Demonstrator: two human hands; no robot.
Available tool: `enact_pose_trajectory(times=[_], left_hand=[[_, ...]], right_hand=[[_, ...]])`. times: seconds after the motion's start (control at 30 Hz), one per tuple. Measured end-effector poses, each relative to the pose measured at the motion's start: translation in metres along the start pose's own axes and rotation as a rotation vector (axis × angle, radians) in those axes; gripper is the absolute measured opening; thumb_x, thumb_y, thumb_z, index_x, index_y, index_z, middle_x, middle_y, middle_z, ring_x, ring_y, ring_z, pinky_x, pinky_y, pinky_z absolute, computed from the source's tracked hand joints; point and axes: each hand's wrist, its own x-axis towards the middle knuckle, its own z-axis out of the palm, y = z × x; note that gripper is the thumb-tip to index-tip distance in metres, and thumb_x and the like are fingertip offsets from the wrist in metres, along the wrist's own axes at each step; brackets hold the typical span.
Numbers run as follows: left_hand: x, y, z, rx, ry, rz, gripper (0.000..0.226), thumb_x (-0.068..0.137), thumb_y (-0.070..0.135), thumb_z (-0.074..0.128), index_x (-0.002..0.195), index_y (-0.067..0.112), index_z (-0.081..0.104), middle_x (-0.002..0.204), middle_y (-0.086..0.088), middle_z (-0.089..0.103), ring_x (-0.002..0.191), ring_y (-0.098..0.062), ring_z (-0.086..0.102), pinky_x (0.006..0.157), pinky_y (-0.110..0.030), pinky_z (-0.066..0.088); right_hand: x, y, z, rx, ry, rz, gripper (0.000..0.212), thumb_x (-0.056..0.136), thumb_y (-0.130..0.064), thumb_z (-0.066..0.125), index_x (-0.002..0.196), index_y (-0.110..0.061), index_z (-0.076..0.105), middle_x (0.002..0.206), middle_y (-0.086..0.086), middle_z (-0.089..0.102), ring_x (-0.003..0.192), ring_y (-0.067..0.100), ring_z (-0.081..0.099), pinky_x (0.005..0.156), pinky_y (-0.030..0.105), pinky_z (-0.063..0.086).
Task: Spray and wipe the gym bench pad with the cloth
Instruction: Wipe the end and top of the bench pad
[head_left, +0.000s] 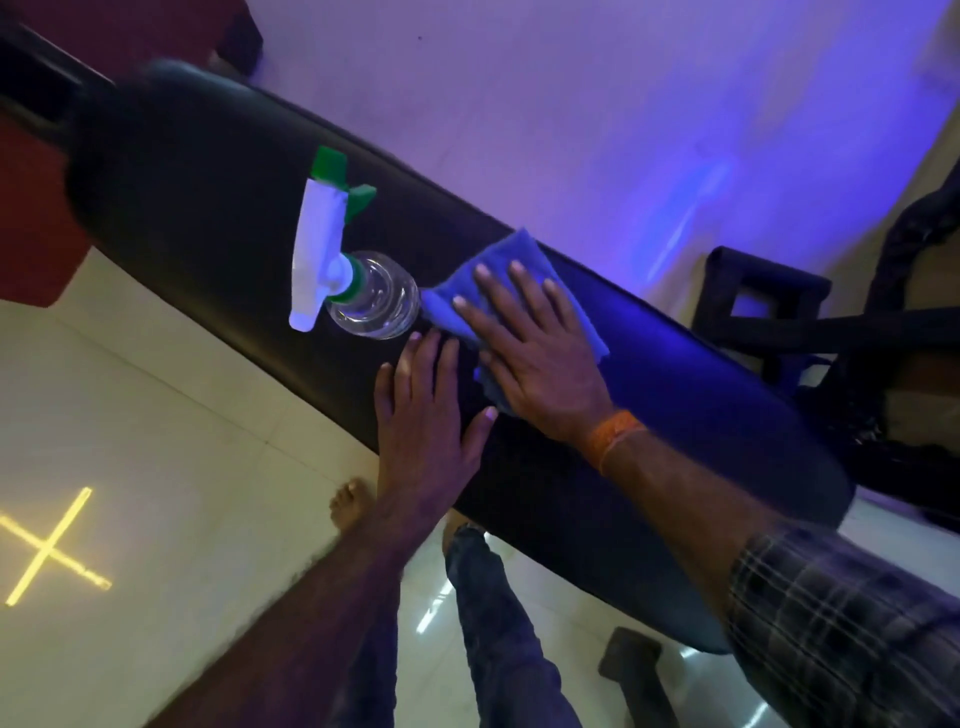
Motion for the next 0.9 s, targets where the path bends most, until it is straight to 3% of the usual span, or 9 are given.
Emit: enact_pose_trajectory(times=[0.13,0.3,0.47,0.6,0.7,0.77,0.8,0.9], left_hand=[[-0.003,-0.015,-0.006,0.021,0.026,0.059,0.076,0.090,0.048,0.069,0.152,0.010,0.045,0.164,-0.011,0.035,0.155,-0.031,0.028,0.123,-0.055,0.024],[-0.011,-0.038,-0.004,0.053,0.078,0.097,0.075,0.095,0.052,0.057,0.155,0.011,0.040,0.164,-0.010,0.035,0.152,-0.031,0.031,0.122,-0.054,0.028],[-0.013,-0.061,-0.011,0.075,0.091,0.192,0.070,0.096,0.050,0.057,0.150,0.008,0.045,0.160,-0.013,0.039,0.146,-0.033,0.037,0.117,-0.055,0.034],[-0.007,-0.078,-0.013,0.088,0.082,0.289,0.072,0.097,0.052,0.055,0.155,0.011,0.042,0.163,-0.010,0.037,0.148,-0.031,0.037,0.119,-0.052,0.030],[-0.007,-0.094,-0.015,0.070,0.073,0.353,0.069,0.097,0.050,0.058,0.152,0.010,0.045,0.161,-0.012,0.039,0.148,-0.033,0.037,0.118,-0.052,0.028],[-0.009,-0.103,-0.019,0.070,0.052,0.397,0.069,0.097,0.049,0.061,0.153,0.011,0.045,0.162,-0.011,0.039,0.150,-0.033,0.036,0.118,-0.054,0.027],[-0.008,-0.108,-0.022,0.079,0.036,0.416,0.069,0.098,0.049,0.061,0.155,0.013,0.043,0.163,-0.009,0.037,0.151,-0.032,0.035,0.118,-0.054,0.027],[-0.001,-0.122,-0.029,0.092,0.011,0.471,0.068,0.099,0.052,0.057,0.157,0.019,0.042,0.164,-0.006,0.037,0.151,-0.031,0.035,0.119,-0.054,0.027]], right_hand=[[-0.014,0.012,-0.002,-0.019,-0.027,-0.068,0.055,0.108,-0.043,0.033,0.162,-0.036,0.025,0.173,-0.002,0.016,0.160,0.027,0.012,0.128,0.050,0.016],[0.003,-0.037,0.010,0.085,0.058,0.301,0.058,0.106,-0.042,0.037,0.162,-0.034,0.027,0.173,0.000,0.016,0.160,0.031,0.010,0.128,0.055,0.011],[-0.040,-0.040,0.016,0.049,0.037,0.107,0.054,0.109,-0.041,0.035,0.162,-0.035,0.025,0.173,-0.003,0.017,0.161,0.028,0.011,0.128,0.053,0.016],[-0.023,-0.066,0.020,0.093,0.112,0.479,0.057,0.106,-0.039,0.037,0.162,-0.035,0.025,0.173,0.000,0.016,0.160,0.031,0.010,0.128,0.055,0.011],[-0.042,-0.110,0.030,0.101,0.057,0.384,0.058,0.107,-0.040,0.037,0.163,-0.034,0.024,0.173,0.002,0.015,0.160,0.033,0.009,0.128,0.055,0.009],[-0.052,-0.095,0.027,0.055,0.025,0.304,0.055,0.108,-0.040,0.035,0.162,-0.035,0.026,0.173,0.000,0.017,0.160,0.030,0.011,0.129,0.051,0.011],[-0.049,-0.084,0.024,0.031,0.033,0.339,0.054,0.108,-0.040,0.034,0.161,-0.036,0.027,0.173,-0.001,0.018,0.160,0.029,0.012,0.128,0.050,0.013],[-0.029,-0.087,0.020,0.081,0.139,0.696,0.056,0.106,-0.037,0.037,0.161,-0.033,0.029,0.173,0.002,0.017,0.160,0.030,0.012,0.128,0.051,0.013]])
